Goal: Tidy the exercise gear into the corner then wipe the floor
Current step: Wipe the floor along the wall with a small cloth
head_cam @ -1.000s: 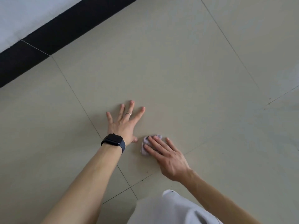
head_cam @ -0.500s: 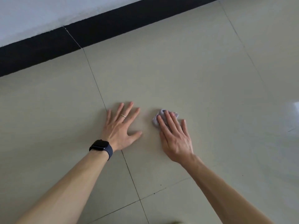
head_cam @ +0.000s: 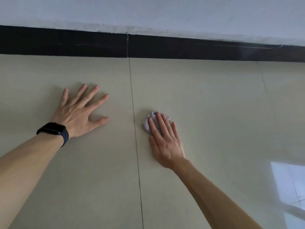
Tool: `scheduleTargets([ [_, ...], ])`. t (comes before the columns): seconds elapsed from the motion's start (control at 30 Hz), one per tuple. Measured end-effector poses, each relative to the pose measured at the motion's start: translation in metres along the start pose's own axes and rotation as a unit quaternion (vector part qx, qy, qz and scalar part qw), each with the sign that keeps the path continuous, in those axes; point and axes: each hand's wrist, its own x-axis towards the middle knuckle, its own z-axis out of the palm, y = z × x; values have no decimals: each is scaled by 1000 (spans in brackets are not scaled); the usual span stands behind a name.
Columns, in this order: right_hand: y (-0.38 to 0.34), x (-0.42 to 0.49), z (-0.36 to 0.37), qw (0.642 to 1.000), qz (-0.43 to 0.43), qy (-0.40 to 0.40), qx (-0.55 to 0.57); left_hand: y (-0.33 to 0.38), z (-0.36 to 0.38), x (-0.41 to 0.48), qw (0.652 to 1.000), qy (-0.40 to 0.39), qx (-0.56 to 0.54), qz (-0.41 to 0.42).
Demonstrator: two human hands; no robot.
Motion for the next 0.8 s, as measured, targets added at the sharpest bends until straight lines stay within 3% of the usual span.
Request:
scheduleTargets([
  [0.07,32,24,-13,999,51,8,-17,-13,3,1,1000,5,-15,21],
  [0.13,70,60,-32,974,226,30,16,-18,9,1,999,19,-25,41],
  [0.2,87,106,-50,908,408,55,77,-22,11,6,998,35,-24,48],
  [0.27,71,145,-51,847,516,73,107,-28,13,10,997,40,-26,63],
  [0.3,52,157,-47,850,510,76,106,-29,15,10,997,42,-23,66],
  [0.33,30,165,-41,885,450,78,95,-30,15,9,997,43,-21,62],
  [0.4,-8,164,-33,977,201,41,64,-32,16,9,997,46,-27,55],
  [0.47,-4,162,-36,999,32,-14,20,-29,14,9,997,45,-32,53],
  [0.5,10,165,-43,1000,24,-18,7,-28,13,10,997,45,-38,52],
  [0.57,39,172,-56,987,161,19,-1,-27,11,11,996,47,-50,54],
  [0.6,50,183,-64,957,286,51,19,-25,12,10,996,48,-57,55],
  [0.67,52,221,-79,859,498,91,81,-24,12,12,994,59,-66,56],
  [0.7,42,242,-82,830,538,103,107,-24,12,14,994,61,-69,54],
  [0.73,26,259,-78,824,542,108,124,-26,12,14,994,58,-71,54],
  [0.8,-15,269,-60,866,474,103,123,-27,13,12,994,55,-75,50],
])
